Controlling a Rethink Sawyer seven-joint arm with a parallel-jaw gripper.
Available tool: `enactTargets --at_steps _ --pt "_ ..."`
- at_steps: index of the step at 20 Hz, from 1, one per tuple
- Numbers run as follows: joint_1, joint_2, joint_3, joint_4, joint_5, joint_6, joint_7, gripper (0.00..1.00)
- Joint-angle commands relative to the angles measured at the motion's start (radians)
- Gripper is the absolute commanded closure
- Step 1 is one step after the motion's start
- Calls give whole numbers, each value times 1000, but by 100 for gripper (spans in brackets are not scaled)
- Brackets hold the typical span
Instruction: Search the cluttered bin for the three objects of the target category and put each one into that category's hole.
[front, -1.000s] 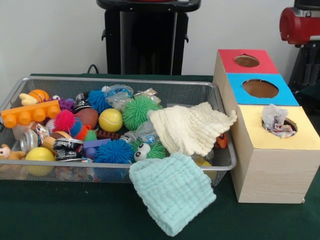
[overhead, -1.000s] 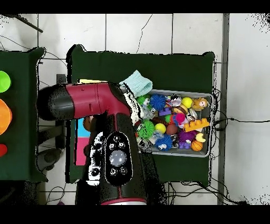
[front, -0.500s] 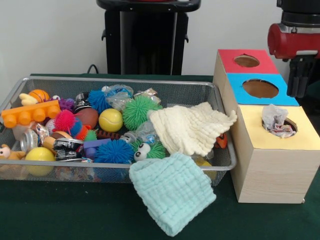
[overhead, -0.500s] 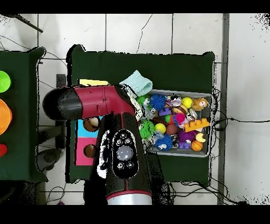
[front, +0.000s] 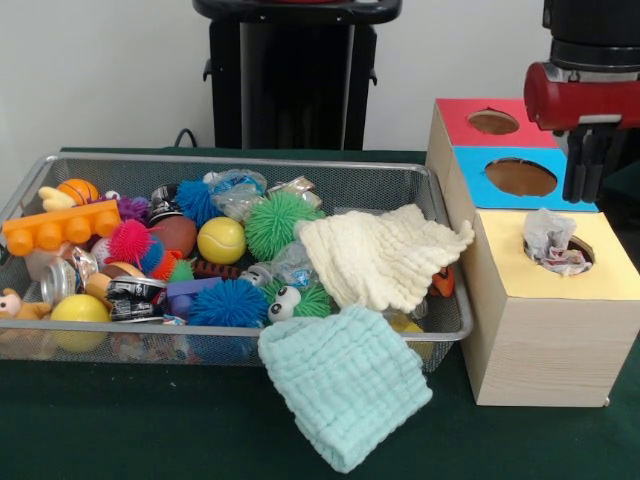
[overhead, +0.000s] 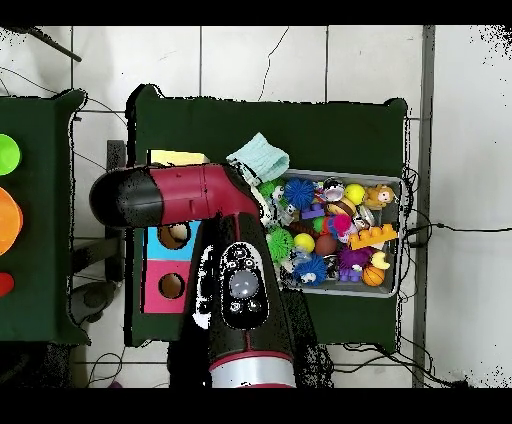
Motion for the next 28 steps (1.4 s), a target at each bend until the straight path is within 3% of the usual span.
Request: enactTargets --at_steps 1,8,28 --pt "-5 52 49 69 -90 -54 -5 100" --pt "3 71 42 69 -91 -84 16 100" --pt "-55 100 86 94 -97 -157 -39 100"
